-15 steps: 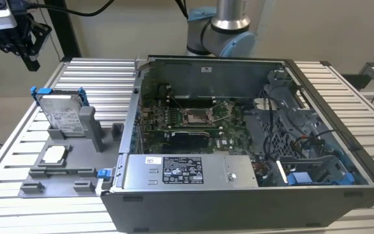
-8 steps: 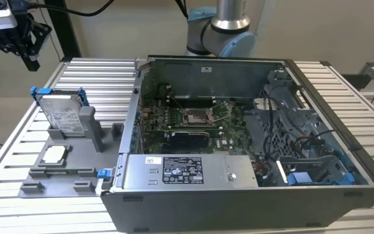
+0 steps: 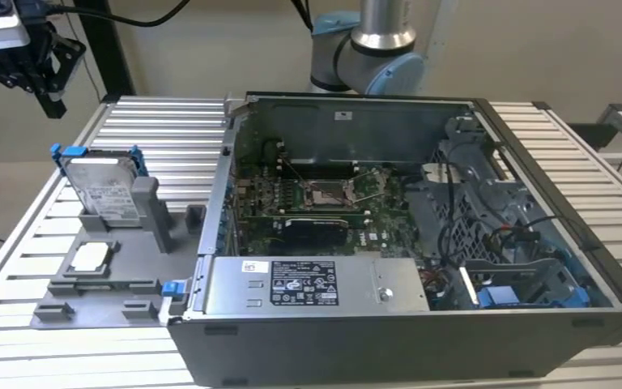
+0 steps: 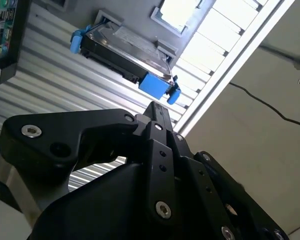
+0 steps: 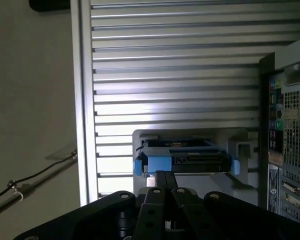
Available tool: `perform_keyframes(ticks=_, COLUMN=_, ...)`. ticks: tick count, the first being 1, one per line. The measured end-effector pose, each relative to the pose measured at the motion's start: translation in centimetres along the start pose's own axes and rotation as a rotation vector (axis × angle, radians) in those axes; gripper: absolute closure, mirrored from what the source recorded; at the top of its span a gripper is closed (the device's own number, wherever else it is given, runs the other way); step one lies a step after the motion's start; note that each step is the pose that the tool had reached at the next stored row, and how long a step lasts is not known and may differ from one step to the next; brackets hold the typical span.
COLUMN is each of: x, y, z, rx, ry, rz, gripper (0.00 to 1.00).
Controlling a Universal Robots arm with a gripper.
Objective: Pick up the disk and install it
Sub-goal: 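Reach for the disk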
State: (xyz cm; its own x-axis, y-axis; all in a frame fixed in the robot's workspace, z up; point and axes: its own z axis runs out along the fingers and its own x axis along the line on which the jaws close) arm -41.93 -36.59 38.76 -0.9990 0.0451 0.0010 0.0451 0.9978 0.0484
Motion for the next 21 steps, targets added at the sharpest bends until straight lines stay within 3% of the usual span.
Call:
perform_keyframes(ticks=19, x=0.0, y=0.0, z=-0.01, rx=0.0001, ry=0.0011, rz=-0.02, gripper=1.0)
perform_keyframes(ticks=21, x=0.0, y=0.0, z=0.0, rx=0.0, ry=0.0017, rz=-0.04, gripper=1.0)
